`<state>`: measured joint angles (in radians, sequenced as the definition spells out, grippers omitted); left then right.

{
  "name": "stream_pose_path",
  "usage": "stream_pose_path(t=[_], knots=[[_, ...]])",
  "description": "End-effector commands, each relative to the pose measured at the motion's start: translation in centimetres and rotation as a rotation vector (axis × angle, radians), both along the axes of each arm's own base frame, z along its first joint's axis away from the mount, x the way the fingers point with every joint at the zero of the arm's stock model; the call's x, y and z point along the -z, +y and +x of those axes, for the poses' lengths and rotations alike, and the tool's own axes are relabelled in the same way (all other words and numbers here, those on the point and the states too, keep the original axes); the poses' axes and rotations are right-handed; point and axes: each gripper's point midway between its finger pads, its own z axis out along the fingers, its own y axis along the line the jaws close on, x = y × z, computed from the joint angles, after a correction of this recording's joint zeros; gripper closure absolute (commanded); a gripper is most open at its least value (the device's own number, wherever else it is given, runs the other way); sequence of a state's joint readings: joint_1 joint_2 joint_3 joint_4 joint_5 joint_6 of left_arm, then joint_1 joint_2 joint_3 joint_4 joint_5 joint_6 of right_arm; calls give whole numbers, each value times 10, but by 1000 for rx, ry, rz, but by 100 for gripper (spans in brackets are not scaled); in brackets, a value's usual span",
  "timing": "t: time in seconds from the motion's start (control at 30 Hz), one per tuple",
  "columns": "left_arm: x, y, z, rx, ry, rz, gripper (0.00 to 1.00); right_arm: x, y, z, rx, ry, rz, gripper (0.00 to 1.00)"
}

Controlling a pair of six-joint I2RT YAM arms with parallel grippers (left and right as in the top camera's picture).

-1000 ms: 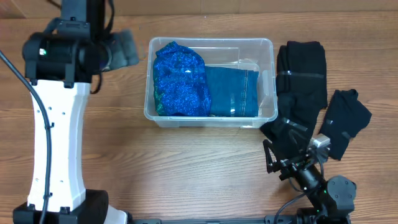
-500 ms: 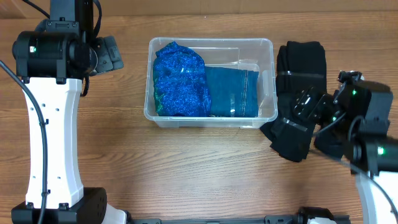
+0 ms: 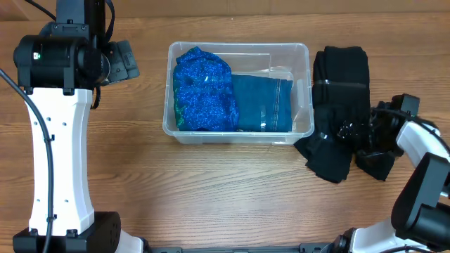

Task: Pack container
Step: 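Grasp the front black folded garment with the right gripper, then place the black garment into the bin's right side and release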

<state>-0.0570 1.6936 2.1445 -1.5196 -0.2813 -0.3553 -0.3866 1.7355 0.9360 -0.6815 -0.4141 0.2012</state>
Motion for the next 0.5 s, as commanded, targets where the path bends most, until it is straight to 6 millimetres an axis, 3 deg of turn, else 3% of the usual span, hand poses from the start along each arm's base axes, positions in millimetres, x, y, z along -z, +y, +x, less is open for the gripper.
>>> stream_pose_path(t=[0.0,0.03,0.1,0.2,0.27,0.3,0.37,0.43,0.47], knots=[[1,3,1,7,9,21,0,8,21,-14,-35,13,103,69],[1,3,1,7,9,21,0,0,25,-11,-39,-12,129,81],[1,3,1,7,9,22,0,-35,27,-1,-50,-101,133,92],[1,3,1,7,9,21,0,-143,32,12,-99,-342,33,96],[1,3,1,7,9,21,0,-222,50,12,-165,-560,-43,96],[1,3,1,7,9,21,0,-267,74,10,-198,-711,-49,96],[1,3,1,7,9,21,0,-298,116,10,-280,-833,2,96],[1,3,1,7,9,22,0,-301,164,18,-377,-865,80,96],[1,3,1,7,9,21,0,-292,181,29,-396,-852,96,96]])
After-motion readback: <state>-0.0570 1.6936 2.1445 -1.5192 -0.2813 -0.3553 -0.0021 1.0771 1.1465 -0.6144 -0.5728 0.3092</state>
